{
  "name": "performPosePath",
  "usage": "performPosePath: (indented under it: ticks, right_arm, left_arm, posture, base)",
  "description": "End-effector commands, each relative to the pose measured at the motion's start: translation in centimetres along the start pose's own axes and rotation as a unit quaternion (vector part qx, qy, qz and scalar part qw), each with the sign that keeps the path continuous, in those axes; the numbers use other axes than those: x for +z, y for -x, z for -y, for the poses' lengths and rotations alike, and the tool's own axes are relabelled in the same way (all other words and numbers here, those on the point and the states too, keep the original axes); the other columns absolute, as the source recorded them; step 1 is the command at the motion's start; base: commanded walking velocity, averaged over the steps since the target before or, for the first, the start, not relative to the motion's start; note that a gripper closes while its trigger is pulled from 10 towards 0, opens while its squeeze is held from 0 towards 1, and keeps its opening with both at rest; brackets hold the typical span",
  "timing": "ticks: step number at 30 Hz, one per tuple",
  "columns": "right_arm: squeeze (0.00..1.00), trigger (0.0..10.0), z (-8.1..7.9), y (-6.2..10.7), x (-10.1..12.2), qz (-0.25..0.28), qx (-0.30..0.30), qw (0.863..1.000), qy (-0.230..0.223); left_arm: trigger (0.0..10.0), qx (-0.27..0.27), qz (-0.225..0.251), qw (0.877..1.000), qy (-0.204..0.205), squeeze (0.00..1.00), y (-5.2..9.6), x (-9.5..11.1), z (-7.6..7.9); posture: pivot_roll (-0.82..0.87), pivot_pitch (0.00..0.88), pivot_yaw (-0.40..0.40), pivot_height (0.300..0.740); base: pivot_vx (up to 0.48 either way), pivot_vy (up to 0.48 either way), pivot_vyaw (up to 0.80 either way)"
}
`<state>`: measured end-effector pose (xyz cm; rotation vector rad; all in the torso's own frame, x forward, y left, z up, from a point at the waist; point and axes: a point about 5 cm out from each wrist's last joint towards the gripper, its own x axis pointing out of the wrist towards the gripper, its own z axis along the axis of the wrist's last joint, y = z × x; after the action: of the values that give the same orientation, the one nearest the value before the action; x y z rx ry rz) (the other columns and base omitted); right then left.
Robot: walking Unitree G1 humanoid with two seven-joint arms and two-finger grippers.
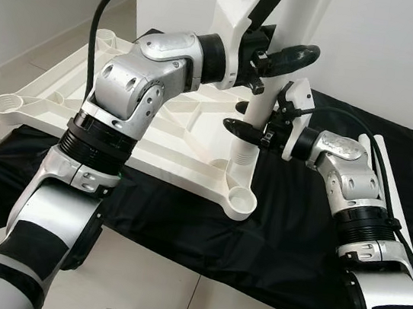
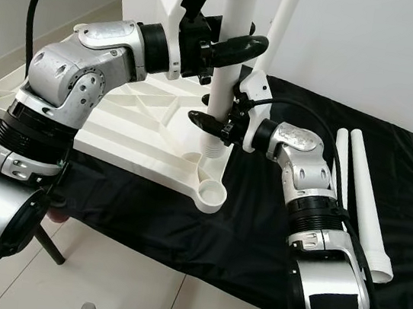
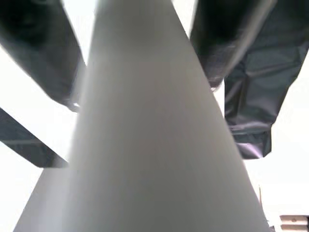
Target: Building children table
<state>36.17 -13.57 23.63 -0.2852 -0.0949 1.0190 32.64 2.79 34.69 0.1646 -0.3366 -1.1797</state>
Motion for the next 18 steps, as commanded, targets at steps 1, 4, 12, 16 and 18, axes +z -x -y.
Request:
performPosePath:
  ticks: [1, 4, 12, 16, 18]
  right_arm:
    - [1.00, 10.0, 0.05, 0.19, -0.12, -0.004, 0.005, 1.000, -0.004]
    - [0.00, 10.0, 0.01, 0.16, -0.18, -0.008, 0.004, 1.000, 0.004]
    - [0.00, 1.8, 0.19, 0.22, -0.16, -0.009, -0.001, 1.000, 0.005]
    - [0.00, 0.0, 0.22, 0.28, -0.21, -0.010, -0.001, 1.000, -0.001]
    - [0.00, 0.0, 0.23, 0.30, -0.27, -0.012, -0.001, 1.000, -0.002]
  left_arm:
    - [10.0, -0.013, 0.009, 1.000, -0.017, 0.00, -0.31, 0.82, 0.17]
    - [10.0, -0.015, 0.011, 1.000, -0.018, 0.00, -0.33, 0.88, 0.21]
    - [10.0, -0.019, 0.014, 1.000, -0.020, 0.00, -0.39, 1.14, 0.30]
    - [10.0, -0.021, 0.014, 0.999, -0.022, 0.00, -0.44, 1.18, 0.31]
    - [10.0, -0.022, 0.015, 0.999, -0.023, 0.00, -0.46, 1.23, 0.32]
  posture:
    - [0.01, 0.000, -0.073, 0.740]
    - [0.00, 0.000, -0.072, 0.740]
    - [0.00, 0.000, -0.072, 0.740]
    - [0.00, 0.000, -0.073, 0.740]
    - [0.01, 0.000, -0.074, 0.740]
  base:
    - [0.000, 0.000, 0.00]
    - [0.000, 0.000, 0.00]
    - [0.000, 0.000, 0.00]
    - [0.000, 0.000, 0.00]
    - [0.000, 0.000, 0.00]
